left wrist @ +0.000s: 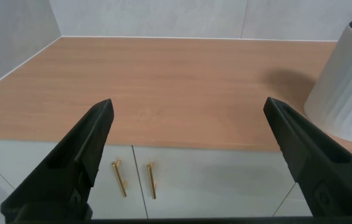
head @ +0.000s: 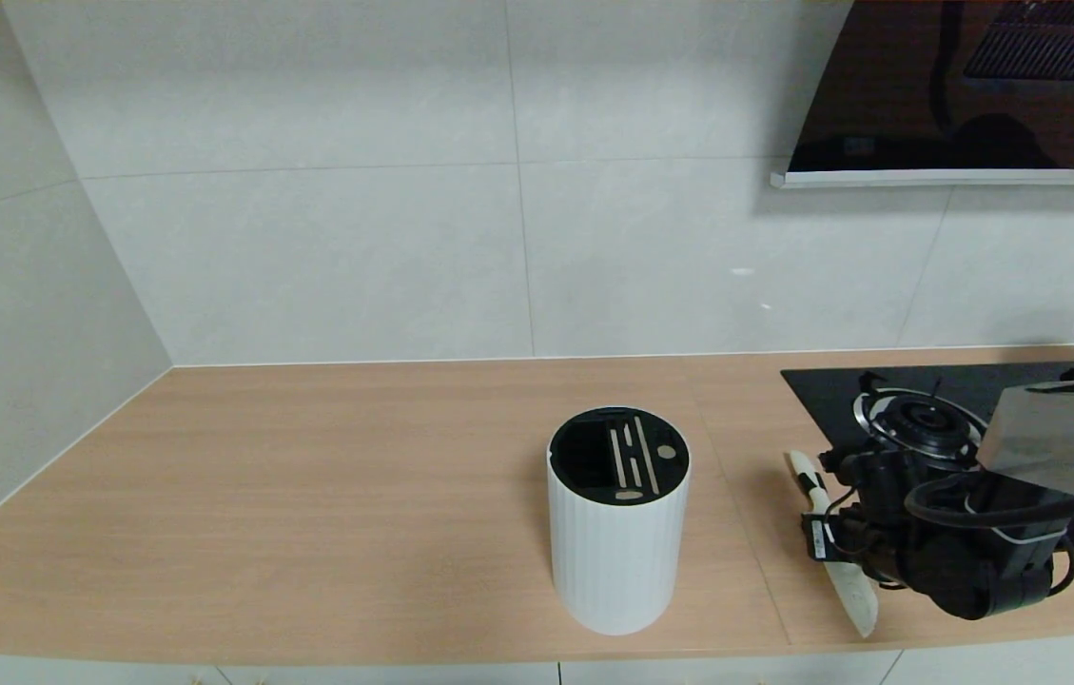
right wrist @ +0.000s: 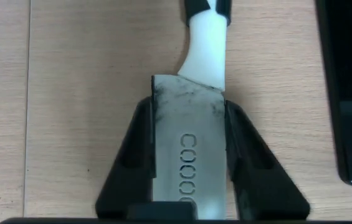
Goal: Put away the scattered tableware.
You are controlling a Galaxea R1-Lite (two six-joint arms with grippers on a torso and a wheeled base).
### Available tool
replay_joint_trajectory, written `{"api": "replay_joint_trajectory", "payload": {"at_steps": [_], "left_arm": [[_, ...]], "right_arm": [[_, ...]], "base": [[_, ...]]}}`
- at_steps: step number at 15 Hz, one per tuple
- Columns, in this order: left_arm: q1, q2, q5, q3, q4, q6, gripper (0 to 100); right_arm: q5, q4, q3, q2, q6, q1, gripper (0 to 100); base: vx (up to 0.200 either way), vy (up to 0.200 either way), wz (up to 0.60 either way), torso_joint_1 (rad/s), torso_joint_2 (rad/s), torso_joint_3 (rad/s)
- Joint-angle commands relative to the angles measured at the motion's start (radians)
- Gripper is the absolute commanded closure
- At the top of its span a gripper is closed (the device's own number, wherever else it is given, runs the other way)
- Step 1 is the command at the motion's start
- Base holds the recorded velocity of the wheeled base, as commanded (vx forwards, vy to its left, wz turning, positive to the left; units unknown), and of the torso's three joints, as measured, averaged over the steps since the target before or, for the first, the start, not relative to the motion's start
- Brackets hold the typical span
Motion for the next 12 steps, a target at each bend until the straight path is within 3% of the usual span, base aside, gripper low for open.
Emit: {"api": "replay_joint_trajectory", "payload": {"at_steps": [1, 7, 12], "left_arm": [[0.0, 0.002, 0.0, 0.0, -0.001, -0.001, 0], [0.0, 0.002, 0.0, 0.0, -0.001, 0.001, 0], [0.0, 0.002, 0.0, 0.0, -0.001, 0.006, 0]], "right_arm": [[-0.002, 0.002, 0.0, -0.008, 0.0, 0.002, 100], [-0.019, 0.001, 0.076, -0.256, -0.01, 0.028, 100], [-0.012, 0.004, 0.156, -0.535, -0.053, 0.105, 100]], "base": [[0.0, 0.0, 0.0, 0.0, 0.0, 0.0], [0.0, 0.0, 0.0, 0.0, 0.0, 0.0], [0.0, 0.0, 0.0, 0.0, 0.0, 0.0]]}}
